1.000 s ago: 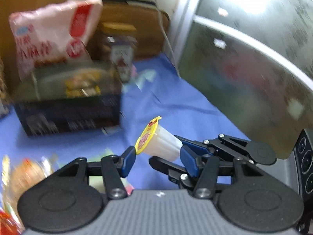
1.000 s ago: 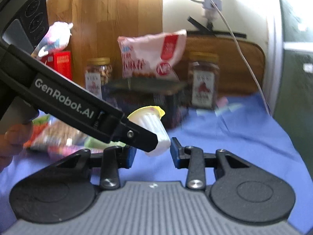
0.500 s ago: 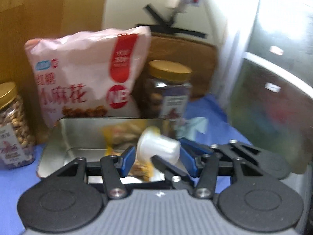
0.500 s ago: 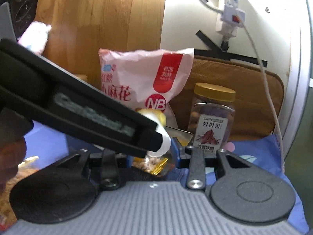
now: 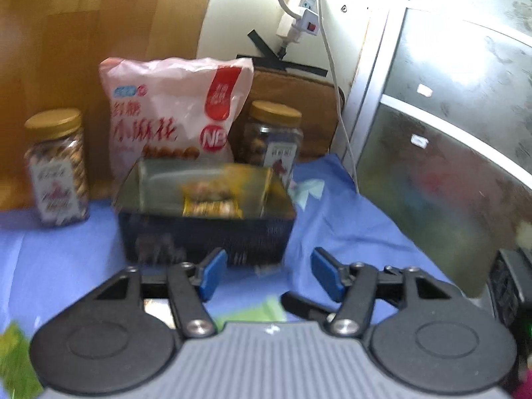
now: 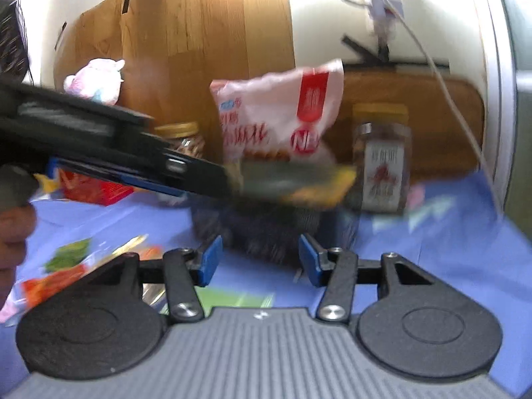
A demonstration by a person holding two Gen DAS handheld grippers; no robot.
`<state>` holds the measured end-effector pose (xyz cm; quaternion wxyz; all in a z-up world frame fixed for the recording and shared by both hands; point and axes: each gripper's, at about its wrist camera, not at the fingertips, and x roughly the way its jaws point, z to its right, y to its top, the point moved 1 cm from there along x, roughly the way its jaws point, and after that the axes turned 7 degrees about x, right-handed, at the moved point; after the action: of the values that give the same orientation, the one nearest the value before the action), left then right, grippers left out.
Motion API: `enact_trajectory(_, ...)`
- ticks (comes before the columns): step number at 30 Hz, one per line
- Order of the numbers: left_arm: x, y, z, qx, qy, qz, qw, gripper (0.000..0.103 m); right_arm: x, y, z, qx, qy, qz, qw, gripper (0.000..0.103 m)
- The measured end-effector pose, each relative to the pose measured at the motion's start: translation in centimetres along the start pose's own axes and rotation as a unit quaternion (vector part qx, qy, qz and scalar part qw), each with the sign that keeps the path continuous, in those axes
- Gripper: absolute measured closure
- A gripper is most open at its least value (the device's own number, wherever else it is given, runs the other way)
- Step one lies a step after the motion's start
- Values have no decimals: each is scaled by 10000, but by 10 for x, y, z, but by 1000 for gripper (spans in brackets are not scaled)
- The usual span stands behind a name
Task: Organize snacks
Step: 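Lower the cup into the sheep tin and open the left tool, then move the left tool toward the pink UHA candy box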
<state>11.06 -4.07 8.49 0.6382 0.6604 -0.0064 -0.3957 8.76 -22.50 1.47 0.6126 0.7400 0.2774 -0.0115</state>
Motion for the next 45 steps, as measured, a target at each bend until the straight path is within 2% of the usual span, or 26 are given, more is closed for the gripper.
enact_trajectory(4,-31,-29,-6,6,302,-3,9995,39,-10,-20,-1,417,61,-281,9987,48)
enact_trajectory(9,-62,-60,-22,-241,497,-53,9985,39,-10,-30,-1,810,38,-518,9954,48)
enact_trajectory(13,-78,-81,-33,-420,673,-116,9968,34,-11,-34,-5,940,41,-608,9937,48)
enact_trajectory(18,-89,-103,-46,-608,679,-195,9956,33,-6,-35,-14,984,128,-778,9920,48)
enact_trajectory(21,-91,-111,-54,-735,643,-222,9950,33,-2,-35,-23,881,142,-823,9926,42)
enact_trajectory(29,-92,-115,-55,-803,559,-156,9951,33,-6,-40,-53,231,554,-953,9936,42)
enact_trajectory(35,-92,-116,-57,-870,546,-166,9946,33,-10,-49,-72,-359,818,-1092,9900,42)
enact_trajectory(45,-92,-112,-59,-954,293,-143,9949,33,-15,-48,-66,-315,736,-997,9918,42)
